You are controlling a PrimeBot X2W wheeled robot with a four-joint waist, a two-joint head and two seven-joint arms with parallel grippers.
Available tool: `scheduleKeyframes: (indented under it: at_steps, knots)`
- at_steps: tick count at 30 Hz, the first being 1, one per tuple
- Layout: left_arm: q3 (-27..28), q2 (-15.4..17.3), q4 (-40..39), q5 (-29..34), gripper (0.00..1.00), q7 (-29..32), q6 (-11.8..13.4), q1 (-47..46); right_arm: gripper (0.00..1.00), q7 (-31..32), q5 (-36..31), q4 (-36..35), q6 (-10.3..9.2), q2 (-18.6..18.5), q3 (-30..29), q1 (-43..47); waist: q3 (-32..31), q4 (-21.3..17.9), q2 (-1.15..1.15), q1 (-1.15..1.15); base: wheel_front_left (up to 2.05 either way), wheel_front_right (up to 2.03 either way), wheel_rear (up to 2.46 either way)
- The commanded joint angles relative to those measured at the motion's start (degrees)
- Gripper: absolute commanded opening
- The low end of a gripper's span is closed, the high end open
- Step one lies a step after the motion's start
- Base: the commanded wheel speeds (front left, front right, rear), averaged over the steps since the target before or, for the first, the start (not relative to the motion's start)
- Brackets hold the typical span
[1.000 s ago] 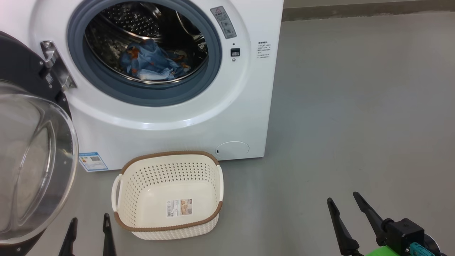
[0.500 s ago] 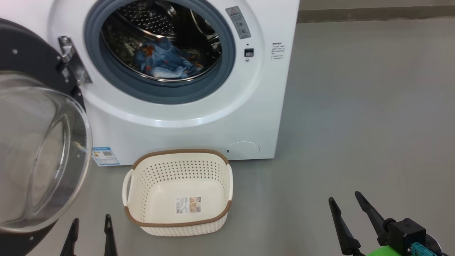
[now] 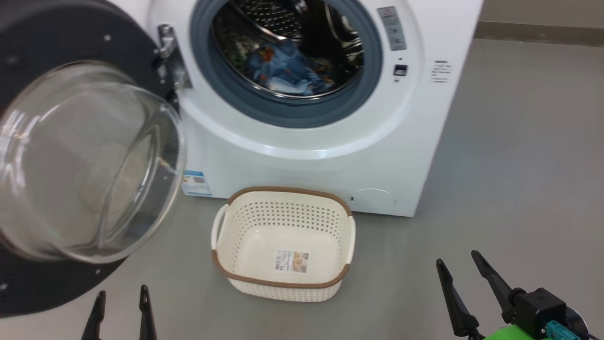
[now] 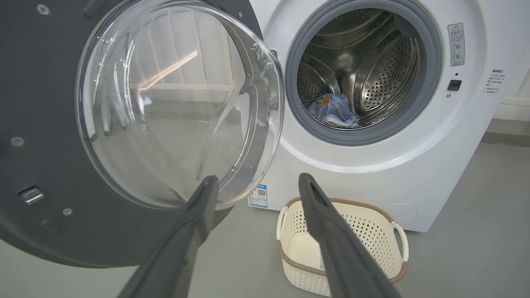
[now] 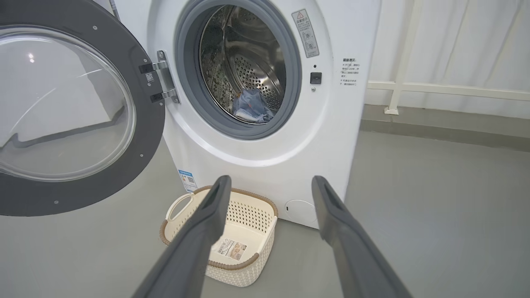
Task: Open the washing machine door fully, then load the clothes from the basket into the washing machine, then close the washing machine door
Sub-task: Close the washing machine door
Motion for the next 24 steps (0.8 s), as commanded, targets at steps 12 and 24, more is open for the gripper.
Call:
scheduleKeyframes:
  at_steps: [12, 24]
  knots:
    - [2.0, 0.3, -0.4, -0.1, 1.00, -0.9, 0.4, -2.2, 1.00, 1.0, -0.9, -2.8, 0.16, -0.3, 1.7, -1.7, 1.1, 13.8, 0.00, 0.00, 0.00, 0.00, 0.00]
    - [2.9, -1.3, 0.1, -0.4, 1.00, -1.4, 0.7, -1.3, 1.00, 2.9, -1.7, -3.8, 0.16, -0.3, 3.1, -2.2, 1.7, 19.2, 0.00, 0.00, 0.00, 0.00, 0.00]
